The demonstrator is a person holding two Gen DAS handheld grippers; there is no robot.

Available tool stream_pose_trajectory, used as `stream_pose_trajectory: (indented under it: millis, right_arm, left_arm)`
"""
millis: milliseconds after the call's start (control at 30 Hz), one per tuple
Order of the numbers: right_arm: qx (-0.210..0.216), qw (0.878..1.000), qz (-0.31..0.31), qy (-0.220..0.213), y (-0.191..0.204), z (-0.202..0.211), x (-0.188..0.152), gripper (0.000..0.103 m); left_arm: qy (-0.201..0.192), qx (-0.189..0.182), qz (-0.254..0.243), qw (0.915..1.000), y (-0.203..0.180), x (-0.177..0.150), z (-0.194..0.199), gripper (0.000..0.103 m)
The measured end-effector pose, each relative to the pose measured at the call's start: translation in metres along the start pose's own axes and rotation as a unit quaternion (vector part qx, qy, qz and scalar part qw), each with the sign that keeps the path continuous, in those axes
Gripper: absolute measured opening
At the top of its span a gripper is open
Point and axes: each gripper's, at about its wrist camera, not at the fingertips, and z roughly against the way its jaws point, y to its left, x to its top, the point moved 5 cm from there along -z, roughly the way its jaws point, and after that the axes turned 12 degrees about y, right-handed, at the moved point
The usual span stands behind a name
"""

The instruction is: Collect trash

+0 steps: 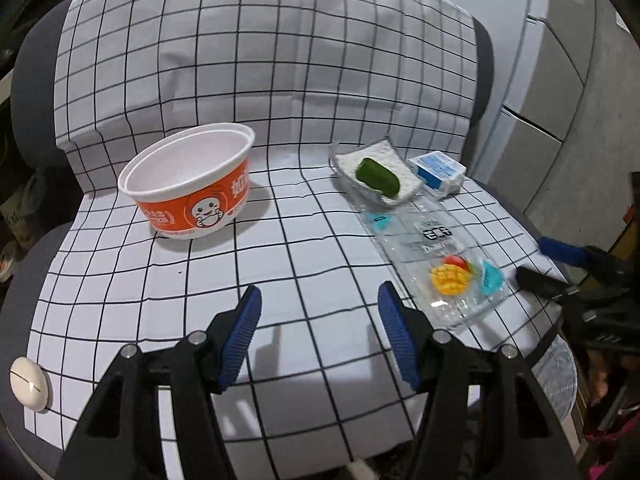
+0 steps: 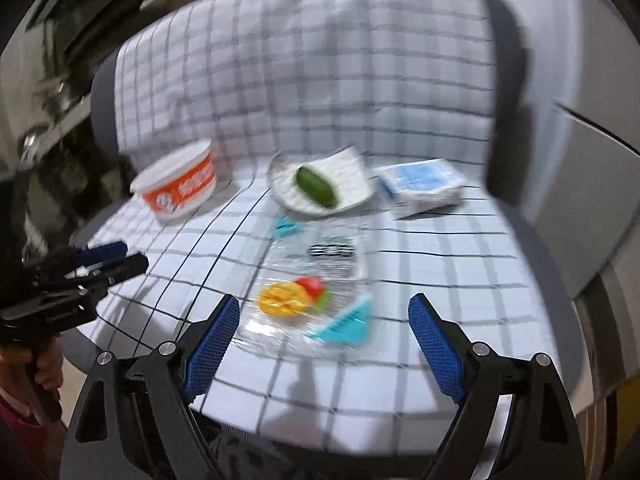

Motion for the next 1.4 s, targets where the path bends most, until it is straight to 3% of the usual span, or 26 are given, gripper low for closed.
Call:
stream_pose_trajectory:
  millis: [333,633,700,733,833,867,1000,1033,1200,1300,1333,1367,1400]
  right_arm:
    - [-0.025,0.993,0.042,0.109,0.017,-0.083,0.014,0.089]
    - [-0.012,0.993,0.028,0.112,0.021,-0.090,0.013,0.089]
    - [-0.003,0.993,0.029,0.110,0.023,-0.089,0.015,0.077]
    - [0.009,0.994,0.031,0.106,0.025,-0.086,0.015,0.059]
    - [0.016,0.994,0.042,0.101,0.037,-0.080,0.015,0.037]
    - [0.013,0.994,0.047,0.099,0.039,-0.078,0.014,0.020]
    - [0.013,0.996,0.046,0.072,0.041,-0.062,0.012,0.009]
    - [0.015,0.997,0.046,0.063,0.041,-0.054,0.013,0.000]
    - [-0.005,0.999,0.030,0.016,0.026,-0.014,0.016,0.000]
    - [-0.002,0.999,0.024,0.021,0.016,-0.007,0.017,0.006]
    - [0.000,0.999,0.027,0.031,0.015,-0.008,0.016,0.021]
    - [0.002,0.998,0.034,0.047,0.014,-0.014,0.012,0.062]
    - [-0.003,0.998,0.035,0.059,0.013,-0.019,0.009,0.081]
  left_arm:
    - [0.011,-0.016,0.017,0.9997,0.007,0.003,-0.016,0.059]
    - [0.012,-0.022,0.028,0.9993,0.005,-0.005,-0.015,0.059]
    - [0.013,-0.024,0.030,0.9992,0.003,-0.008,-0.013,0.059]
    - [0.013,-0.024,0.030,0.9992,0.002,-0.010,-0.012,0.059]
    - [0.014,-0.022,0.025,0.9993,-0.002,-0.015,-0.008,0.059]
    - [0.015,-0.021,0.025,0.9994,-0.002,-0.016,-0.007,0.059]
    - [0.011,-0.016,0.026,0.9995,0.000,-0.019,0.000,0.059]
    - [0.009,-0.015,0.026,0.9995,0.001,-0.019,0.001,0.059]
    - [0.000,-0.013,0.029,0.9995,0.003,-0.017,0.007,0.059]
    - [-0.003,-0.017,0.028,0.9995,0.000,-0.014,0.008,0.059]
    - [-0.004,-0.018,0.028,0.9994,-0.001,-0.013,0.008,0.059]
    - [-0.004,-0.020,0.027,0.9994,-0.002,-0.013,0.009,0.059]
    - [-0.004,-0.021,0.026,0.9994,-0.004,-0.013,0.008,0.059]
